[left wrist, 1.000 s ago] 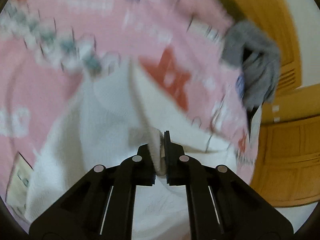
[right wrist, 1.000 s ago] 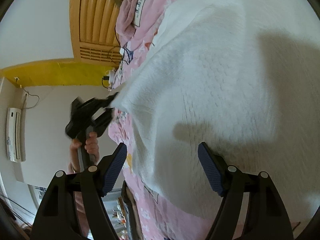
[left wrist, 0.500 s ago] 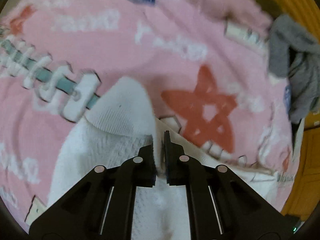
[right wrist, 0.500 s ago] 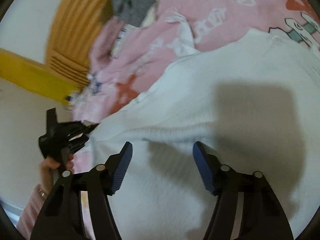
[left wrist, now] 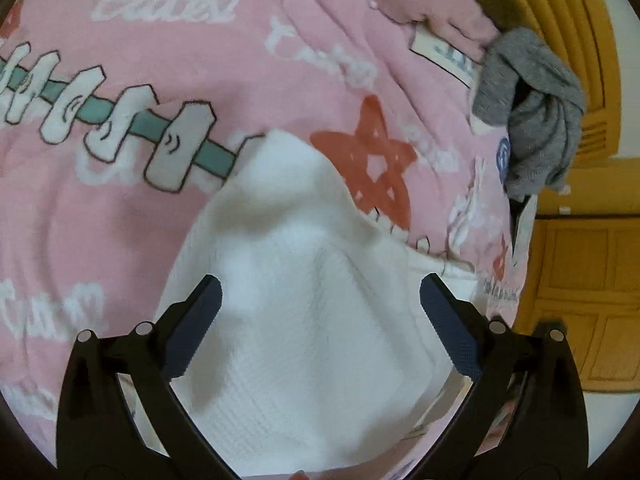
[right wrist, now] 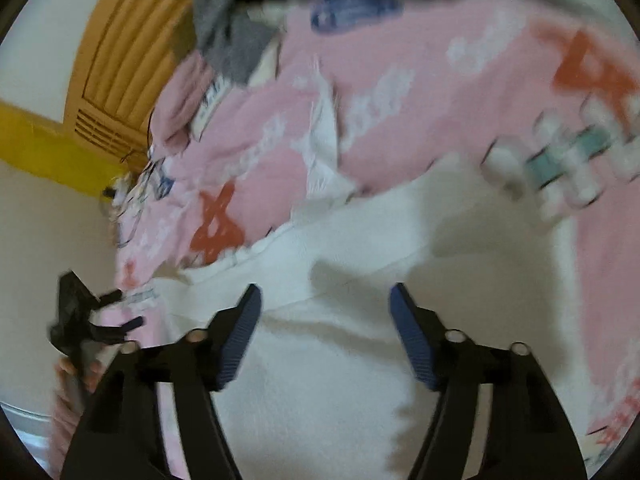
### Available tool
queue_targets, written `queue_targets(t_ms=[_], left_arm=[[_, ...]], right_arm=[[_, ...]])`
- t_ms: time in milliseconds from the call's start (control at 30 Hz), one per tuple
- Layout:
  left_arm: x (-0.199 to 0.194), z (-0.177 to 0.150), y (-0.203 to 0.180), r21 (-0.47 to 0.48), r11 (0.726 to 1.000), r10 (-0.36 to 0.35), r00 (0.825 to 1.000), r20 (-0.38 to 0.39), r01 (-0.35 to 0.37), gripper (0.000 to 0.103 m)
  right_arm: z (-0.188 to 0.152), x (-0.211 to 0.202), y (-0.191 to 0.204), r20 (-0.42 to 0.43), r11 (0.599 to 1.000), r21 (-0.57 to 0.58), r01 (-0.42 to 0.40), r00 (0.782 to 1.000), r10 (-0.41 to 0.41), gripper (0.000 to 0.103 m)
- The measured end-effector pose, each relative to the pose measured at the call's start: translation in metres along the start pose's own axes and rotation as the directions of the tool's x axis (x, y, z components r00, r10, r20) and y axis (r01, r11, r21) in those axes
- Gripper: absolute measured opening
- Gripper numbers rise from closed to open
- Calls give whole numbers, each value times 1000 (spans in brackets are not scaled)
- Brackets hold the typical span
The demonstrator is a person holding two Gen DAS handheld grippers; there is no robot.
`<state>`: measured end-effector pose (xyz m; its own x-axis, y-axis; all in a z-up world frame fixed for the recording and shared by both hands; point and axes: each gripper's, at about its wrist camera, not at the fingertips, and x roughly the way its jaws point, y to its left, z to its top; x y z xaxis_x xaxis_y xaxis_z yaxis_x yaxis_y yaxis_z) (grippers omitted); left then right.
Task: Fold large clothes
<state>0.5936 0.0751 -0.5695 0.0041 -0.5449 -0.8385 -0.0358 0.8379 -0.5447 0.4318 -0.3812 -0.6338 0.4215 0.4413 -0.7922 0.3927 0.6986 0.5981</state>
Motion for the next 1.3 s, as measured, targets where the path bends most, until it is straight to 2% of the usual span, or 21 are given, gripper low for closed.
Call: queue_targets(t_ms=[67,167,267,300,333,400,467,567,633,700,767,800,867,933,967,1000,1067,1133,1167,1200,1300], left_arm=[[13,-17,2,-22,999,-25,997,-67,24,97],[51,-33,13,-23,990,138,986,-97,-141,96],[72,-32,30,-22,948,317,948,25,-317,92],[71,-30,32,-25,929,370,925,89,-369,92],[70,-29,33,-19,905,423,894,148,-425,92],[75,-28,38,1,886,456,871,183,-464,92],[82,-29,34,53,855,496,842,212,-516,93],[79,-26,34,93,805,547,793,269,-587,95],[75,-24,46,69,825,531,811,246,-561,97],[72,-29,42,117,789,559,783,272,-604,97],[67,-39,34,171,741,585,749,311,-649,97],[63,-45,31,188,734,583,748,318,-652,97],[51,-62,27,235,756,530,782,327,-611,97],[28,-92,13,338,805,372,859,352,-488,97],[18,-105,4,381,800,323,868,377,-463,97],[7,-120,-2,411,784,299,863,408,-466,97],[-13,-152,-10,454,743,285,846,451,-492,97],[-25,-177,-14,480,733,270,854,445,-482,97],[-26,-185,-15,479,741,266,861,434,-471,97],[-30,-191,-11,473,757,260,872,416,-451,97],[-31,-196,0,450,804,245,906,344,-388,97]], right_arm=[[5,22,-1,-102,999,5,35,994,-35,47],[12,51,-4,-125,975,-34,222,966,-224,33],[26,61,-15,-78,963,41,265,962,-261,24],[32,63,-21,-59,960,75,270,962,-266,22],[38,61,-25,-29,953,109,282,959,-281,11],[50,52,-30,83,924,121,363,924,-374,0],[52,57,-44,53,933,176,315,943,-329,0],[53,53,-45,65,940,120,320,942,-330,0],[51,50,-46,69,944,132,302,947,-313,0],[46,40,-42,79,955,133,265,958,-277,0],[38,22,-34,113,967,59,249,960,-255,18],[30,11,-28,133,972,12,235,963,-234,25],[2,-28,-23,218,977,-85,197,960,-174,66],[-22,-58,-20,285,971,-148,186,948,-139,73],[-33,-71,-22,303,965,-177,192,944,-133,74],[-46,-85,-24,329,955,-203,215,934,-140,76],[-83,-116,-24,420,903,-245,352,878,-229,80],[-114,-124,-10,476,837,-269,476,821,-314,82],[-127,-128,-5,500,804,-274,528,792,-350,85],[-147,-133,4,537,756,-267,598,744,-399,89],[-180,-141,17,589,690,-258,677,676,-443,95]])
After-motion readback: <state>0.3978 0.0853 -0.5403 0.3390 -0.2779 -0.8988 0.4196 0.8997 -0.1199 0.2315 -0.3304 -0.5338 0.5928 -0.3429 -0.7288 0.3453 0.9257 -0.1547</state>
